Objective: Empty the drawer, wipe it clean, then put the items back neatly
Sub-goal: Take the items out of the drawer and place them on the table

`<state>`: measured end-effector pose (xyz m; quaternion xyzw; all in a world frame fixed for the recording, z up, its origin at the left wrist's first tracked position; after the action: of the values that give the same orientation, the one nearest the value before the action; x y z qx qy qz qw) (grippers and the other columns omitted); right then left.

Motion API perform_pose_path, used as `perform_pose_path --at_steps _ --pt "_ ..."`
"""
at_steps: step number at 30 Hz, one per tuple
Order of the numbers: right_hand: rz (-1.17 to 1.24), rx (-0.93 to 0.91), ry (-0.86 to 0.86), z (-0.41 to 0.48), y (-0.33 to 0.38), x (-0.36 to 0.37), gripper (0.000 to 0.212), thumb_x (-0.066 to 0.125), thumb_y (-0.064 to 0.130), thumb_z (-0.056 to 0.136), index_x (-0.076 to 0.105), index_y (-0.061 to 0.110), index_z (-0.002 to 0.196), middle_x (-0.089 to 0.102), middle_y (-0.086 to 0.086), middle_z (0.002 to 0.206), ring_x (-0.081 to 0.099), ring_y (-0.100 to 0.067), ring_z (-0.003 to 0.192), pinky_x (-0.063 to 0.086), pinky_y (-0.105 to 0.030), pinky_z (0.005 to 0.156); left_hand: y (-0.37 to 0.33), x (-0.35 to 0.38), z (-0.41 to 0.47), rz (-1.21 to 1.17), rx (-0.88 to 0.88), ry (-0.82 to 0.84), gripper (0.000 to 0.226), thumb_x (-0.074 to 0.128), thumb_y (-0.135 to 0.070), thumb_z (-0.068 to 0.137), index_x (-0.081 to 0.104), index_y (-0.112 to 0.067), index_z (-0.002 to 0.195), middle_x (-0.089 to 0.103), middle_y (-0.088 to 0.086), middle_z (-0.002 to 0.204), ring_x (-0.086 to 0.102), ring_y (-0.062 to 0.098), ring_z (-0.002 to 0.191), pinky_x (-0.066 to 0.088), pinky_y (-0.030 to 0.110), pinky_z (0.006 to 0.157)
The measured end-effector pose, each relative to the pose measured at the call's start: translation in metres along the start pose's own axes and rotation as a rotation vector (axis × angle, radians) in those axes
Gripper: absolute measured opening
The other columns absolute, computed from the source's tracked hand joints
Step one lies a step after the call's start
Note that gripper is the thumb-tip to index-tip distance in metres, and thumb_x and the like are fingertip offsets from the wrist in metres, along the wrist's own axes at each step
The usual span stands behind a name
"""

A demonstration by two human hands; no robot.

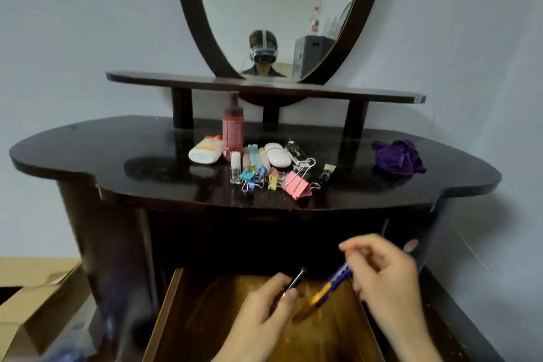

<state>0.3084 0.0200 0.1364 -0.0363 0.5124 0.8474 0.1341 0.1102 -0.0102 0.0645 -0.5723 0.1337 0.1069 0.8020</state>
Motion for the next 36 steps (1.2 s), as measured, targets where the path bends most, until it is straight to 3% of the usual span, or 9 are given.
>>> perform_pose_path --at_steps 5,8,11,14,18,22,26,30,36 --pt "0.416 -0.02 -0.325 0.067 0.051 -0.039 0.02 0.06 0.006 0.085 0.075 0.017 0.077 0.05 0.003 0.049 0.046 -0.013 0.038 0.037 -0.021 0.036 -0.07 -0.02 0.016 -0.34 0.065 -0.1 0.028 0.04 -0.019 0.084 0.065 -0.021 0.097 0.036 -0.004 0.056 0.029 0.011 0.045 0.026 0.02 0.043" --pt "0.556 0.075 -0.506 0.106 0.049 -0.049 0.022 0.055 0.002 0.091 0.072 0.012 0.081 0.054 0.005 0.05 0.052 -0.012 0.04 0.046 -0.023 0.04 -0.099 -0.029 0.03 -0.355 0.175 -0.194 0.024 0.046 -0.026 0.098 0.066 -0.028 0.111 0.04 0.005 0.057 0.032 0.019 0.041 0.028 0.022 0.04" --pt "0.597 0.184 -0.581 0.137 0.031 -0.045 0.014 0.056 0.004 0.095 0.069 0.005 0.096 0.063 -0.007 0.068 0.064 -0.015 0.05 0.056 -0.025 0.05 -0.119 -0.033 0.048 -0.29 0.234 -0.168 0.024 0.048 -0.03 0.104 0.061 -0.042 0.12 0.045 0.006 0.06 0.037 0.017 0.044 0.031 0.023 0.039" --pt "0.453 0.199 -0.469 0.153 0.014 -0.03 0.015 0.054 0.005 0.098 0.067 0.011 0.094 0.068 -0.015 0.09 0.069 -0.019 0.063 0.058 -0.028 0.053 -0.132 -0.033 0.07 -0.231 0.233 -0.176 0.034 0.046 -0.018 0.104 0.061 -0.046 0.114 0.044 0.002 0.061 0.037 0.011 0.054 0.031 0.019 0.046" --pt "-0.09 0.076 -0.3 0.16 0.0 -0.017 0.017 0.058 0.011 0.097 0.064 0.026 0.091 0.068 0.001 0.09 0.068 -0.014 0.067 0.06 -0.035 0.057 -0.15 -0.037 0.097 0.022 0.3 -0.233 0.031 0.042 -0.021 0.094 0.051 -0.041 0.116 0.057 0.0 0.072 0.047 0.012 0.058 0.04 0.027 0.053" --pt "-0.514 0.075 -0.174 0.164 -0.001 -0.013 0.009 0.062 0.023 0.095 0.057 0.03 0.099 0.066 0.01 0.088 0.062 -0.009 0.074 0.042 -0.026 0.055 -0.163 -0.04 0.135 0.346 0.333 -0.292 0.033 0.048 -0.015 0.102 0.05 -0.033 0.13 0.058 -0.011 0.094 0.055 0.006 0.07 0.042 0.016 0.059" --pt "-0.625 0.09 -0.151 0.163 0.002 -0.01 0.01 0.063 0.027 0.095 0.06 0.028 0.104 0.066 0.009 0.091 0.059 -0.012 0.078 0.036 -0.026 0.054 -0.17 -0.032 0.169 0.6 0.262 -0.267 0.045 0.048 -0.008 0.1 0.047 -0.021 0.143 0.045 -0.005 0.117 0.055 0.008 0.083 0.047 0.022 0.075" --pt "-0.604 0.091 -0.159 0.159 0.005 -0.011 0.011 0.063 0.025 0.094 0.061 0.027 0.105 0.066 0.009 0.092 0.059 -0.012 0.079 0.037 -0.025 0.055 -0.174 -0.018 0.193 0.705 0.235 -0.257 0.041 0.052 0.004 0.094 0.06 -0.019 0.128 0.043 -0.005 0.114 0.05 0.012 0.089 0.038 0.019 0.071" --pt "-0.597 0.087 -0.141 0.159 0.006 -0.012 0.013 0.064 0.025 0.095 0.061 0.026 0.107 0.065 0.009 0.092 0.058 -0.009 0.077 0.033 -0.019 0.051 -0.169 -0.012 0.201 0.821 0.309 -0.23 0.027 0.056 0.004 0.091 0.064 -0.017 0.105 0.052 -0.003 0.108 0.057 0.017 0.09 0.044 0.022 0.072"
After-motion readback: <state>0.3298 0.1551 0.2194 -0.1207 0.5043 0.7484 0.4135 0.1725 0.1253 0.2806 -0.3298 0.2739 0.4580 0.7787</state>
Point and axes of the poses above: each hand's wrist, its own z-axis towards the middle knuckle, its own x-axis out of the palm, y = z × x, the point moved 1 cm from there along z, towards the middle knuckle
